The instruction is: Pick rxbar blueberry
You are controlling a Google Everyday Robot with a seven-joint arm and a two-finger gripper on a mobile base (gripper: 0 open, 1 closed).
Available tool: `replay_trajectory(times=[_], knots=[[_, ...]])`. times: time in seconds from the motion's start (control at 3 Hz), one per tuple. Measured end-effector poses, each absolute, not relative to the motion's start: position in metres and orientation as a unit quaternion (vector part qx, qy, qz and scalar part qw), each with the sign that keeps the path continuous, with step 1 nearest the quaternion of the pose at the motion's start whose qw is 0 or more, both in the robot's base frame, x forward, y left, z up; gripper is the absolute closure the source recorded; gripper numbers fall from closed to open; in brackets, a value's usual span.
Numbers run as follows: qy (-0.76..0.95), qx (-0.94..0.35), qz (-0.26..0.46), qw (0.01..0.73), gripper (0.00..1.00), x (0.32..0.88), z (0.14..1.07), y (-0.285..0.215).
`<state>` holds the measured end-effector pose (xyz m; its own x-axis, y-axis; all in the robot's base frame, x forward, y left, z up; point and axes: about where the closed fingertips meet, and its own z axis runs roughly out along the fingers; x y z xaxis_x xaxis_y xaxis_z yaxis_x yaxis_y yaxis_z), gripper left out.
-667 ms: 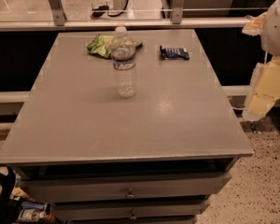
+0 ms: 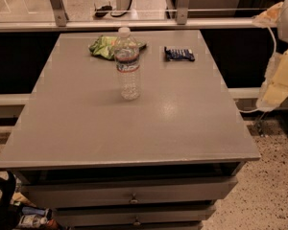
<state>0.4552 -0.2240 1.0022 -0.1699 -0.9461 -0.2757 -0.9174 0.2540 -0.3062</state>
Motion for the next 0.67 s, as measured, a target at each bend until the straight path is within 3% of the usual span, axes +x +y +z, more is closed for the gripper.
replay_trajectory(times=[0.67], knots=[[0.73,-0.612,0.087,0.291,0.0,0.525,0.987,-0.279]])
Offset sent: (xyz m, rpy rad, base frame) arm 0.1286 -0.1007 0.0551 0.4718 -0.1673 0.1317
